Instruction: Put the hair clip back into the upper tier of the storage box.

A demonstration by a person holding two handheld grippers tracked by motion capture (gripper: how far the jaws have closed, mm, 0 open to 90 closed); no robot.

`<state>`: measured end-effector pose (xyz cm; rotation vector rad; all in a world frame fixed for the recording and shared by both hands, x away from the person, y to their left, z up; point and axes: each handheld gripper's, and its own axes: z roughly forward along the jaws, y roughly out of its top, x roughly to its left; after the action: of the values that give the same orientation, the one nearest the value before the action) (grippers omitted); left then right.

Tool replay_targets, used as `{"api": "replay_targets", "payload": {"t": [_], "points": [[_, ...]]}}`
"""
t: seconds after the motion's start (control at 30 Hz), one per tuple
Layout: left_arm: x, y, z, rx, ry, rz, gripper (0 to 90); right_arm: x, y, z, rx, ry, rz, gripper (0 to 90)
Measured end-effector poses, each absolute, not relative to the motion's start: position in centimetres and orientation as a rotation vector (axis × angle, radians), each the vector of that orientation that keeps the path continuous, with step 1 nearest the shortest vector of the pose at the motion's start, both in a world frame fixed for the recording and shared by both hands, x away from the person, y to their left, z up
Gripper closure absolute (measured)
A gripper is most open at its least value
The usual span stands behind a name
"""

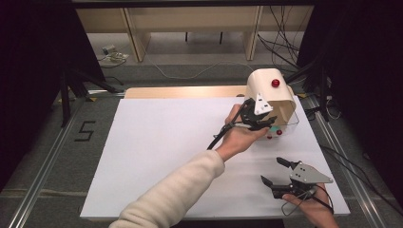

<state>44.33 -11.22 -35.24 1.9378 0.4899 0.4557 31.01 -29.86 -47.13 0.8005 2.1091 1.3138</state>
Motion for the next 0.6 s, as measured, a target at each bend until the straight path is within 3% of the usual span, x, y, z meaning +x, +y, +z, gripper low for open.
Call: {"api": "replay_targets", "payload": {"t": [0.37, 0.6], "points": [[43.2, -8.8, -34.0, 1.936, 0.491, 0.457, 47.6, 31.0, -29.9, -47.1, 0.789, 2.107, 1.301, 16.3], [43.0, -6.5, -34.4, 1.945, 0.514, 0.452, 47.4, 31.0, -29.8, -47.2, 0.794, 2.106, 1.312, 16.3]]}}
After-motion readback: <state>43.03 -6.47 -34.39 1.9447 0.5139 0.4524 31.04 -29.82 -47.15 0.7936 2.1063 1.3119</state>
